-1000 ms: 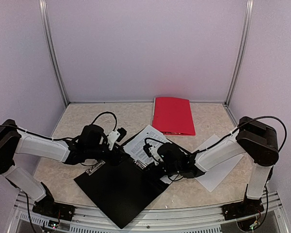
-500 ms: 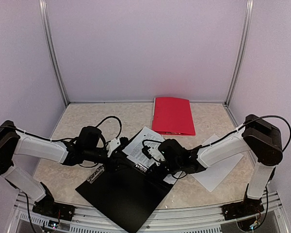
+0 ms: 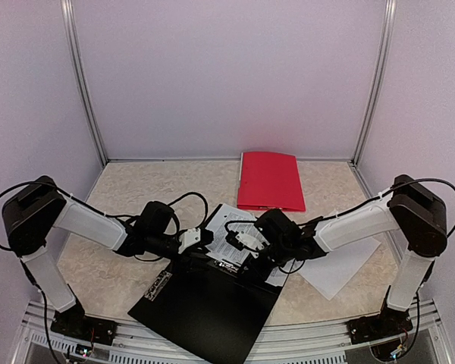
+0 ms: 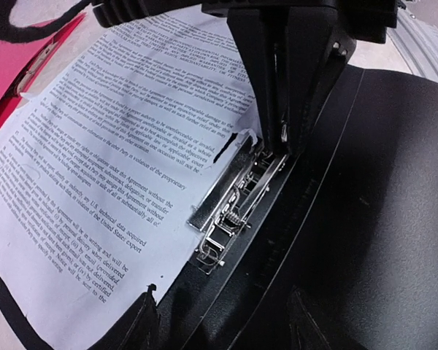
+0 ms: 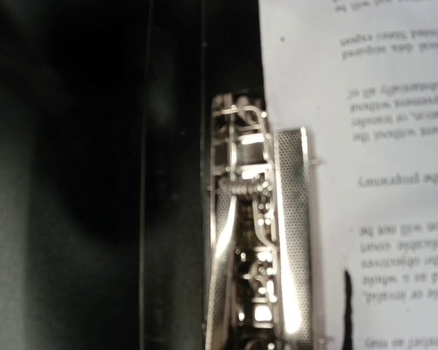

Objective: Put the files into the folder
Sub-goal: Clamp the file at the center of the board.

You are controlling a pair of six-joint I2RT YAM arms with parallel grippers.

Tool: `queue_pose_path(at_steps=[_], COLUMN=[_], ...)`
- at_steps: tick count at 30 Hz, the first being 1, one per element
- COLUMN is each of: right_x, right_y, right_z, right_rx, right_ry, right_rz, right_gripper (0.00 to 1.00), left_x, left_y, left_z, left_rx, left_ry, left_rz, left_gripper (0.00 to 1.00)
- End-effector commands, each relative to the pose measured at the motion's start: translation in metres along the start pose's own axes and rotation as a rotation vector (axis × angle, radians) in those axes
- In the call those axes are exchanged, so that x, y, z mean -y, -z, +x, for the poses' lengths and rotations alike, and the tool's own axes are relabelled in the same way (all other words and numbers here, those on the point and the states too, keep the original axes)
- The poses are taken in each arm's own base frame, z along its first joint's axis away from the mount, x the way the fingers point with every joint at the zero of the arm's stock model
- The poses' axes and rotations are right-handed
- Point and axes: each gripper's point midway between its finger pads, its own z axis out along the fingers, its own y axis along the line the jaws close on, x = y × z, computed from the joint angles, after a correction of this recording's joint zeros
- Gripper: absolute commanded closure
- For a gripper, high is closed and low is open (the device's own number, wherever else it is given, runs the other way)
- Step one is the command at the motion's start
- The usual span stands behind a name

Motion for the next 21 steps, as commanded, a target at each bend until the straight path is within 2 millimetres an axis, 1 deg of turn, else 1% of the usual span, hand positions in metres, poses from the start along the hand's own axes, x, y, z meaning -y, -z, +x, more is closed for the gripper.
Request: queue_pose_path(at_steps=[1,6,10,14,17,21], right_x=[0.02,0.021,0.021,0.022,0.023,0.023], right_y=[0.005,0.005,0.005,0.005,0.005,0.005], right_z=[0.124,0.125,0.127,0.128,0.128,0.128], right_rx=[-0.41,-0.416,-0.419,-0.42,-0.421,-0.423], right_ry=[-0.106,-0.11,-0.115,-0.118,-0.12,-0.119], right_rz=[0.043,0.034,0.032,0.035,0.034,0.039], right_gripper=[1.0,1.0,1.0,1.0,1.0,1.0], left_x=[-0.003,-0.006,-0.005,0.002,0.007,0.009], left_y=[-0.012,-0.029,-0.036,-0.042,-0.046,-0.055], left_z=[-0.012,-0.007,-0.009,-0.008,-0.012,-0.008], left_rx=[0.049,0.029,0.042,0.045,0.059,0.024], left_ry=[-0.129,-0.171,-0.188,-0.206,-0.227,-0.225], left_rz=[0.029,0.054,0.08,0.125,0.148,0.183], left_gripper=[0.43,0.43,0.45,0.48,0.48,0.49])
